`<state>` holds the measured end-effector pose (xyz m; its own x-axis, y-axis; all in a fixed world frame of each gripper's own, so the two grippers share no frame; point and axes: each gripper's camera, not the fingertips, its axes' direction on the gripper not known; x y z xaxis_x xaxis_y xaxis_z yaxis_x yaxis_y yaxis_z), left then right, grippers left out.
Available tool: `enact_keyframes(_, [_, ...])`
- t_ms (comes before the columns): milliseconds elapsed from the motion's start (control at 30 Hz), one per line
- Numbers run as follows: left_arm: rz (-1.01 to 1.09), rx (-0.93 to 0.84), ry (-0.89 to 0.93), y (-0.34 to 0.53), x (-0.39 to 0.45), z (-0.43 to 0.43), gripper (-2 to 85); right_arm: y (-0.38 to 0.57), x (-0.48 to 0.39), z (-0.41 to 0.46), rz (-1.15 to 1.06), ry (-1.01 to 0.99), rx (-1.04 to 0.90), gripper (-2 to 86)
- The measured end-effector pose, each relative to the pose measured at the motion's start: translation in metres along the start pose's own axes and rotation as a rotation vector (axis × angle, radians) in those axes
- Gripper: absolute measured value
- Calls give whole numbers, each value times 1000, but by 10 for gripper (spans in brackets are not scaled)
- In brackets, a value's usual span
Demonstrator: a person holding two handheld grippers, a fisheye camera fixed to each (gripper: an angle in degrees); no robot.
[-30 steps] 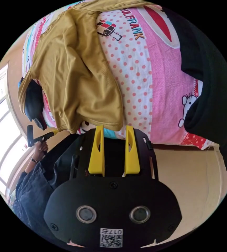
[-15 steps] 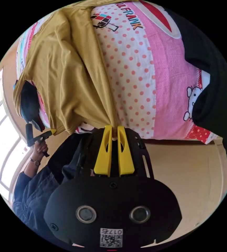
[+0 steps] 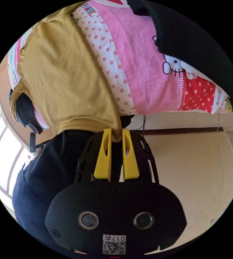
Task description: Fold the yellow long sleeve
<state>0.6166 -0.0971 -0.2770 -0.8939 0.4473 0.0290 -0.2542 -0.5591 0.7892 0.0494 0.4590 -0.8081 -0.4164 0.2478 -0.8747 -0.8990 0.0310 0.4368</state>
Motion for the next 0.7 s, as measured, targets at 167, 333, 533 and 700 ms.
enact_keyframes(167, [-53,107,-108,1,7,-41,81,24,66,-100,98,-333,470,106])
enact_keyframes(333, [-179,198,65,7,-6,-52,81,41,162,-129,321,-823,818,104])
enact_keyframes(533, [-260,253,179,13,-6,-50,80,38,219,-72,602,-1207,928,111])
enact_keyframes(700, [-269,309,187,13,-5,-63,80,38,231,-35,638,-1416,974,80])
